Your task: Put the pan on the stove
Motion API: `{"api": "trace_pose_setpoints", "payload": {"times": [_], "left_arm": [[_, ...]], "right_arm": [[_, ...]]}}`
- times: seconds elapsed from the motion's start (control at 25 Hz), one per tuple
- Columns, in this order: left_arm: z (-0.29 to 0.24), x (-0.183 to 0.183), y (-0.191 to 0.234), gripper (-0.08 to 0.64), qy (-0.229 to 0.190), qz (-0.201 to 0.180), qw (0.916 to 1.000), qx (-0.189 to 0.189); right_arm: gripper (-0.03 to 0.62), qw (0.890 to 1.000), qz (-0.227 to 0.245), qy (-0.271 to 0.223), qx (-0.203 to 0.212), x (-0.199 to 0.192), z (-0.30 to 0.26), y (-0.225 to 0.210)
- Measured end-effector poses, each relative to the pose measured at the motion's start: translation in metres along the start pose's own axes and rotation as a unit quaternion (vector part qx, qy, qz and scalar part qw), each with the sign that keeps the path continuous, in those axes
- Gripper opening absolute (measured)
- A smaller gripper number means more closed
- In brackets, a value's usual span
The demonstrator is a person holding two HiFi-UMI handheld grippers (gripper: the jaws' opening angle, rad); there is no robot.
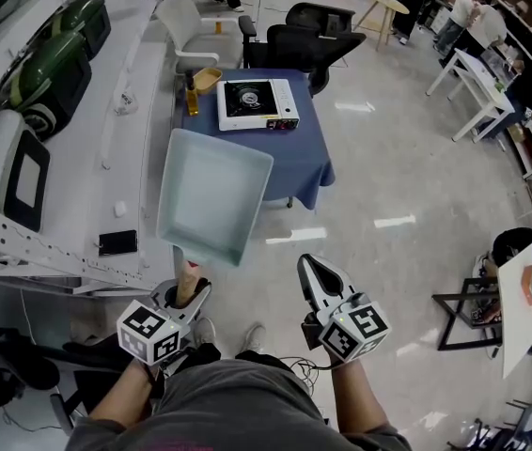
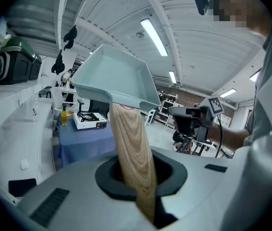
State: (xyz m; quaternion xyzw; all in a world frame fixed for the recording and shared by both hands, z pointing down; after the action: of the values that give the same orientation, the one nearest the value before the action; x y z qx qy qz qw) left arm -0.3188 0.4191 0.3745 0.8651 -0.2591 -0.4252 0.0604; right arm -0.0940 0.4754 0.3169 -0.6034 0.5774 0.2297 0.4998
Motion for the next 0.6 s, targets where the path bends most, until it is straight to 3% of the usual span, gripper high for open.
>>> {"api": "trace_pose_setpoints", "payload": {"times": [0.6], "left_arm": [[-0.028,0.006,-0.042,0.032,-0.017,0.014,0.9995,0.021]], "right_arm": [[0.003,1.000,0.008,-0.009,0.024,-0.003,0.036,-0.040]]}}
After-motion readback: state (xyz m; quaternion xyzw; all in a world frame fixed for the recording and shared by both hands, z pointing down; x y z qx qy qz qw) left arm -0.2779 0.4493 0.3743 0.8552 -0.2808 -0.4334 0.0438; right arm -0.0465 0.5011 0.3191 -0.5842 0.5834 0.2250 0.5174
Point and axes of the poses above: the fingertips, and each gripper's own axes: z backward along the fingers, y to its left, x out of its top, the point moved 4 cm from there along z, backward along the fingers, and after that the axes turned 15 degrees about y, right-handed, at the moved point
